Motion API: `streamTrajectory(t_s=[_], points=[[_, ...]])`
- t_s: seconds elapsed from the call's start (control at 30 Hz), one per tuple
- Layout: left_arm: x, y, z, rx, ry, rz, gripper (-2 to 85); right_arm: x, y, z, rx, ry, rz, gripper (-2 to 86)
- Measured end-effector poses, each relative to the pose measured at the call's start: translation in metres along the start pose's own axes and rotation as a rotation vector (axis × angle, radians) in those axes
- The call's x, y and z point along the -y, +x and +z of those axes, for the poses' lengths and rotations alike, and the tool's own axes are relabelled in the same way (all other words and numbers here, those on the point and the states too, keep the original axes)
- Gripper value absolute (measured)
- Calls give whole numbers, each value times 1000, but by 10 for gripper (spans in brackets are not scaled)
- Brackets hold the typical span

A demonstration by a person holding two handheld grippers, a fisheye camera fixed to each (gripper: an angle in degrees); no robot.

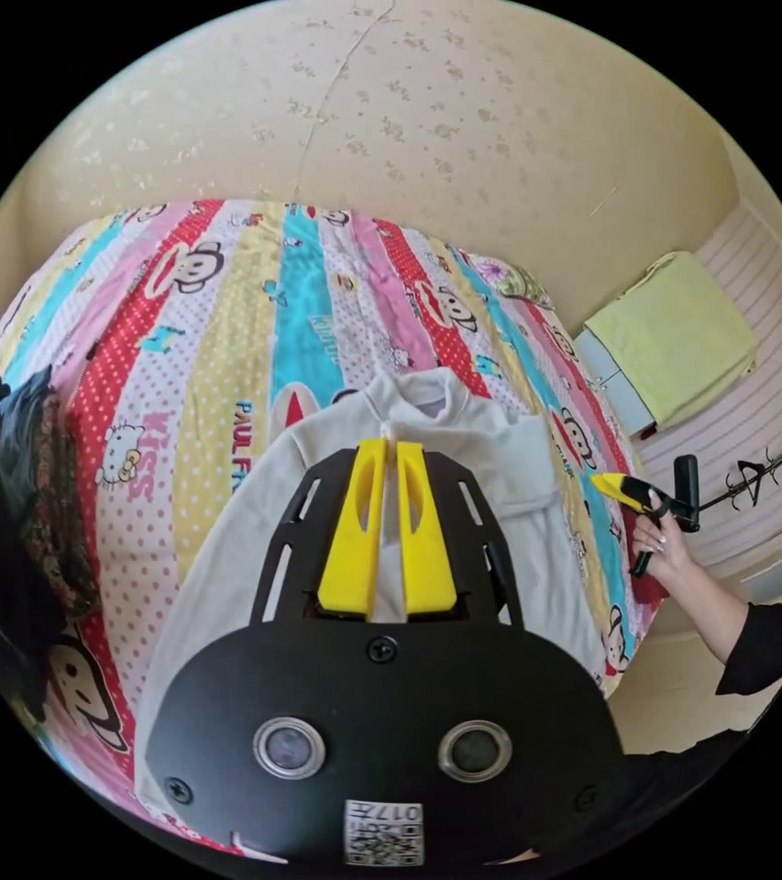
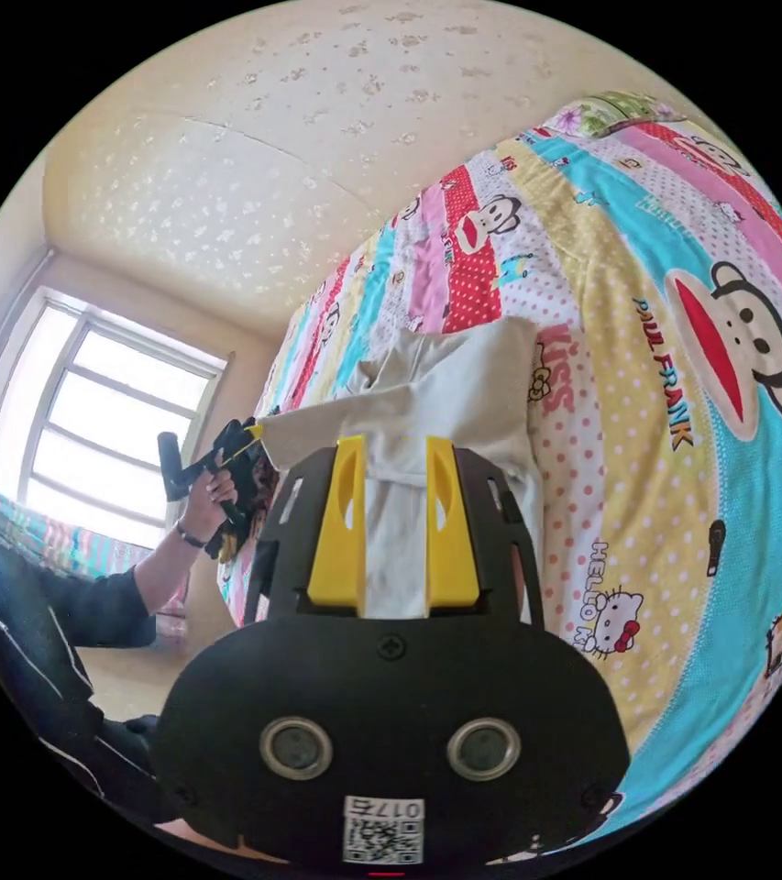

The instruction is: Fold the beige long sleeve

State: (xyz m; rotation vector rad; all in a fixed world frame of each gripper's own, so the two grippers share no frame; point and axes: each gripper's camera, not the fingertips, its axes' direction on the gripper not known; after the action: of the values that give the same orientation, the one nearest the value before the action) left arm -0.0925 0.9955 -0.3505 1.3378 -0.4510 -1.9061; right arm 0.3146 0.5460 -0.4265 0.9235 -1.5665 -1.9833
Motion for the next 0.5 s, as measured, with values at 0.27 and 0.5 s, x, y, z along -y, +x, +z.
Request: streamTrajectory(t_s=[0.27, 0.5], points=[[-3, -71, 52, -126, -201, -298, 73, 28, 75, 105, -300, -229, 70, 58], [-67, -84, -21, -27, -120, -396, 87, 36, 64, 103, -361, -141, -114, 65]])
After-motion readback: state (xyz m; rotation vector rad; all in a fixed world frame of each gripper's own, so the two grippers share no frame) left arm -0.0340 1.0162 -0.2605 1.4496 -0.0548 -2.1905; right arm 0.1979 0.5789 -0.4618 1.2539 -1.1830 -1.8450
